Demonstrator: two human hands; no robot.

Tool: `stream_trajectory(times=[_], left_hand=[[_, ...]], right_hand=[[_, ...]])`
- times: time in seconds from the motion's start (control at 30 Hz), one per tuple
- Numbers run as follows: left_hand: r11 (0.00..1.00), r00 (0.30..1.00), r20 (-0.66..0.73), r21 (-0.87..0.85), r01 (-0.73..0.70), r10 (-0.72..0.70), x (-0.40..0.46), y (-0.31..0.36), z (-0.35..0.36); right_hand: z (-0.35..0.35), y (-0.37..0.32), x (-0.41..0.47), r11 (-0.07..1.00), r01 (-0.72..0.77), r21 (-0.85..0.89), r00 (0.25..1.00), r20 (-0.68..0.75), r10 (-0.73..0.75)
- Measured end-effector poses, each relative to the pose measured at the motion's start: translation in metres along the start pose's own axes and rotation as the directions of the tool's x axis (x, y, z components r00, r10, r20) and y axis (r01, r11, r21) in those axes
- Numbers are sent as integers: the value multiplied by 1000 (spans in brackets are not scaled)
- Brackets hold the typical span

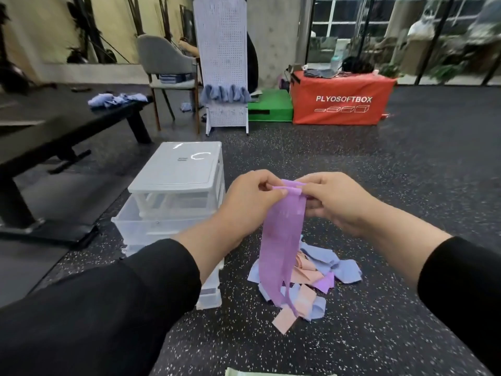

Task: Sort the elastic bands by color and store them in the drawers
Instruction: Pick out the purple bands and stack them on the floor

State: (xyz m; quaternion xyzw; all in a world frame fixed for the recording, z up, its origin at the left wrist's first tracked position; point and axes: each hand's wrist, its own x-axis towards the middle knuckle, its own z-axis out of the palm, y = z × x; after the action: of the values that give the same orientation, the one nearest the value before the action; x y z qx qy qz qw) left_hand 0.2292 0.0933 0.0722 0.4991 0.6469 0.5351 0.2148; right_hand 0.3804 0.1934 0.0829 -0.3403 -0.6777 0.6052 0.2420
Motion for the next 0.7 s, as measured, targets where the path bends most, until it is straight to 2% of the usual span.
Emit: stream_trajectory(times=[0.5,0.7], left_hand=[[998,997,-35,24,65,-64,16,1,-1],[997,996,58,32,70,-72,17,-7,-4]], right_hand=[[-1,2,-2,978,-10,208,977,209,-34],[-4,7,2,994,4,108,979,202,-26]])
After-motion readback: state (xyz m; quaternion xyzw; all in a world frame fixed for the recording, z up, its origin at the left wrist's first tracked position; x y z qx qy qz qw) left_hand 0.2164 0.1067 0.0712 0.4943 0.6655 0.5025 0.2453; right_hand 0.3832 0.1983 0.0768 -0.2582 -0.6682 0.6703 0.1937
